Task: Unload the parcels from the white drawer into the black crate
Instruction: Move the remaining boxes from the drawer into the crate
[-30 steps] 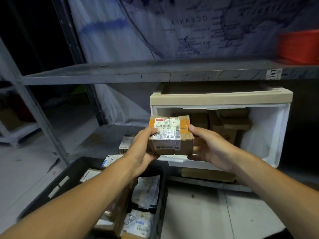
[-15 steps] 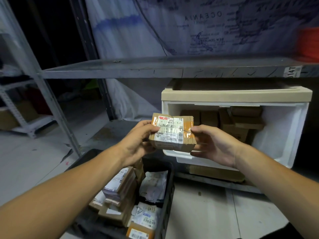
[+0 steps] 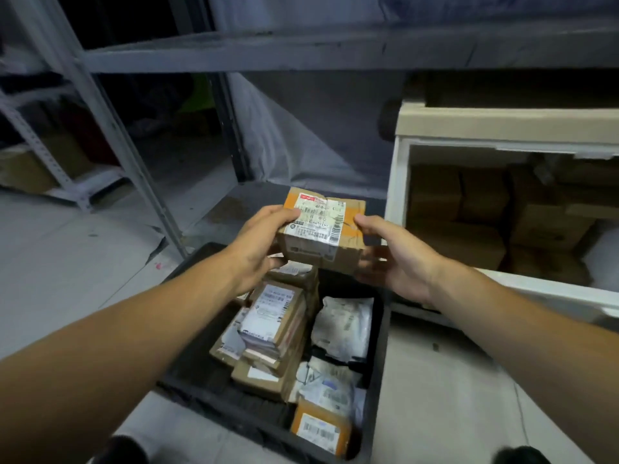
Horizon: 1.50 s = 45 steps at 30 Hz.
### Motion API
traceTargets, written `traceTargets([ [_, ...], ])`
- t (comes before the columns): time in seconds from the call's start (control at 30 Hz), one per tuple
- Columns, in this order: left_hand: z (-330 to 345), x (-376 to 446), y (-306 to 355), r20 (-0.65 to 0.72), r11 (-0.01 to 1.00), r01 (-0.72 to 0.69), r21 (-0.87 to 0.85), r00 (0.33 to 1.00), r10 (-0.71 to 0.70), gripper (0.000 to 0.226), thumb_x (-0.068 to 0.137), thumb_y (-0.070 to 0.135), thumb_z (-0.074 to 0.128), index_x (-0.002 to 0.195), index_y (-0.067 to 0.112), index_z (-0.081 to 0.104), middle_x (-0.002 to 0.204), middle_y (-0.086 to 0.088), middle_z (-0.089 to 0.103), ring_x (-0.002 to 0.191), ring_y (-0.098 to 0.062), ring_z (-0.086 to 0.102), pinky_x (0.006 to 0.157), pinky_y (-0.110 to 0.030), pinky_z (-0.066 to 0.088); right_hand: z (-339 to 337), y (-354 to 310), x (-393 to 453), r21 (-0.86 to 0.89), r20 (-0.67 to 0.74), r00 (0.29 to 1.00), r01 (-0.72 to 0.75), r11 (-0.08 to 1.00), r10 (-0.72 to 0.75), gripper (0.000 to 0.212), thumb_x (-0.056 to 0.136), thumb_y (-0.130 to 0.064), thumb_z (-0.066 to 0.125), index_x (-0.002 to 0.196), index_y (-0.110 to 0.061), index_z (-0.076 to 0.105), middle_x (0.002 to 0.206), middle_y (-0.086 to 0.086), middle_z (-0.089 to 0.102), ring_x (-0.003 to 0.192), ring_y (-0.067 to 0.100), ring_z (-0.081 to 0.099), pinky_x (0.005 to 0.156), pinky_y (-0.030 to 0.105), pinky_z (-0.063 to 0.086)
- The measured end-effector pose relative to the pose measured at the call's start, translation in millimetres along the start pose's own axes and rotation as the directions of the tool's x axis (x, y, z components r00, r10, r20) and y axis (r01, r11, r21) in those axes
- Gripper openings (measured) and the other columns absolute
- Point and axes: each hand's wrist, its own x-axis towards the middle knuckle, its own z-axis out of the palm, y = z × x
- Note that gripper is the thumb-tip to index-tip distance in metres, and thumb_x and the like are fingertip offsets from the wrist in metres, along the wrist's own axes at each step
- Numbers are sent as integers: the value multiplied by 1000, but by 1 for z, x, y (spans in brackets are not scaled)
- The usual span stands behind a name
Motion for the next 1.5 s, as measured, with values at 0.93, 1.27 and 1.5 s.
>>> traceTargets([
  [0.93, -237, 92, -76, -71, 984, 174, 36, 983, -171, 29, 95, 39, 64, 114, 18, 68, 100, -3, 79, 99, -24, 75, 99, -50, 55, 231, 102, 125, -67, -243, 970, -47, 997, 29, 43, 92, -52, 67, 124, -23, 66, 106, -2, 78, 99, 14, 73, 92, 38, 54],
  [1.27, -302, 102, -129, -213, 903, 203, 380, 969, -128, 25, 99, 38, 60, 98, 17, 74, 97, -2, 77, 88, -19, 73, 78, -33, 57, 291, 177, 182, 143, -301, 918, -226, 964, 260, 27, 100, -40, 59, 117, -20, 67, 102, 2, 76, 92, 19, 71, 76, 31, 54],
  [1.5, -319, 117, -168, -161, 723, 241, 648, 971, -179, 24, 103, 32, 53, 117, 17, 65, 114, -5, 73, 99, -23, 70, 89, -42, 58, 288, 231, 219, 121, -379, 866, -303, 945, 326, 13, 102, -24, 57, 109, -21, 68, 100, 4, 73, 89, 21, 68, 73, 35, 52],
])
